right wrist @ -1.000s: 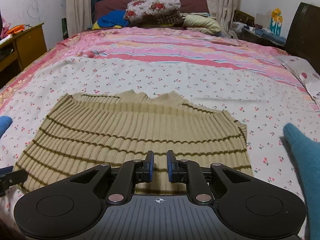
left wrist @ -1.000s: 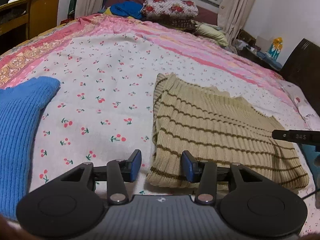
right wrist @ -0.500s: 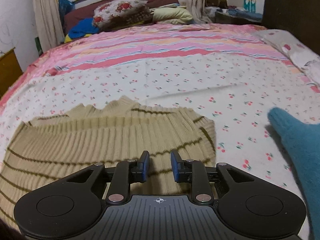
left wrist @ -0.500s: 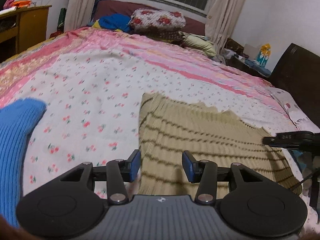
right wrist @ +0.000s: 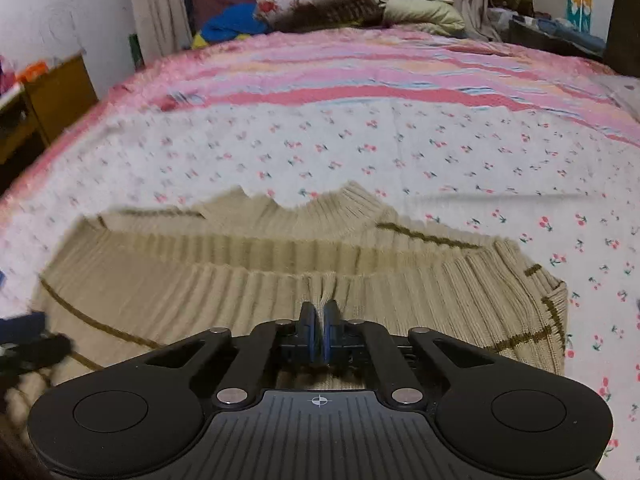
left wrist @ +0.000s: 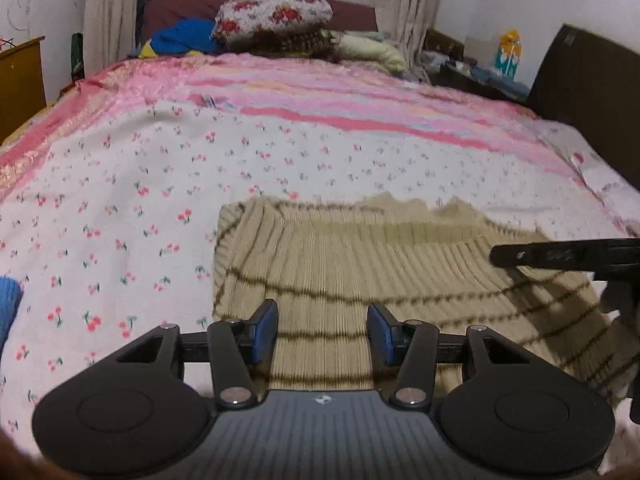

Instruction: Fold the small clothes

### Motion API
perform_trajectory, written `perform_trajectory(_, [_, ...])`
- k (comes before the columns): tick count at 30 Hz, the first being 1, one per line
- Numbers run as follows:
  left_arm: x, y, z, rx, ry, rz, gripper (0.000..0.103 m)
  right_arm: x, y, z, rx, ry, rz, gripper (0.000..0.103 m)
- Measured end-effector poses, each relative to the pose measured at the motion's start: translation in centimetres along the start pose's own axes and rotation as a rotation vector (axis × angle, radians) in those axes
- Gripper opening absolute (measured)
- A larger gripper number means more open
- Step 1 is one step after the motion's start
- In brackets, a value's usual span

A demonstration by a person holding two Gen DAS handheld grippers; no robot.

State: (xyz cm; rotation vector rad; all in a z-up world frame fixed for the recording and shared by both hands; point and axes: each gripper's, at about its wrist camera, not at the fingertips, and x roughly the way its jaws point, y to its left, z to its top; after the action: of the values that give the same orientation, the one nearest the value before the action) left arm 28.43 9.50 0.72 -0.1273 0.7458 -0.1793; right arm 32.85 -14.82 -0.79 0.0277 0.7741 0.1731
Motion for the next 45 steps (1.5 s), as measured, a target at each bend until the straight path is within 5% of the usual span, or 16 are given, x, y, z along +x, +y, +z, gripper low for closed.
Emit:
perform_trajectory(8, [0.7, 1.3, 2.1, -0.047, -0.082, 0.050, 0.054, -2.3, -2.5, 3.2, 0.154, -0.182, 0.009, 0.003])
perform_trajectory(11, [2.5, 1.7, 1.6, -0.002, -0.015, 0.126, 0.055, 0.7, -2.9, 3.1, 0.173, -0.089, -0.006, 0.004])
perform_trajectory(14, [2.0, 2.8, 1.1, -0.018, -0.017, 0.118, 0.055, 3.2, -2.5, 1.7, 0.122, 0.019, -0.046, 0.011])
perform_trajectory(19, [1.6, 4.2, 1.5, 0.036, -0.027, 0.245, 0.055, 0.0, -2.1, 1.6, 0.073, -0.082, -0.045, 0.025])
perform_trajectory(28, [1.0, 4.9, 1.9, 0.007, -0.037, 0.252, 0.055, -2.8, 3.5, 1.0, -0.093, -0.087, 0.117, 0.032])
perform_trajectory(36, [-5.1, 5.5, -1.2, -0.102, -0.025, 0.050, 0.055, -5.3, 4.1, -1.8, -0.090, -0.068, 0.169, 0.032])
perform_trajectory(41, [-7.1, 5.0, -4.1, -0.132, 0.004, -0.062, 0.056, -8.1, 0.1, -4.5, -0.028, -0.069, 0.079, 0.032])
perform_trajectory(45, [-6.6, 4.2, -6.0, -0.079, 0.049, -0.048, 0.057, -10.7, -3.6, -6.7, 0.002, -0.071, -0.014, 0.036])
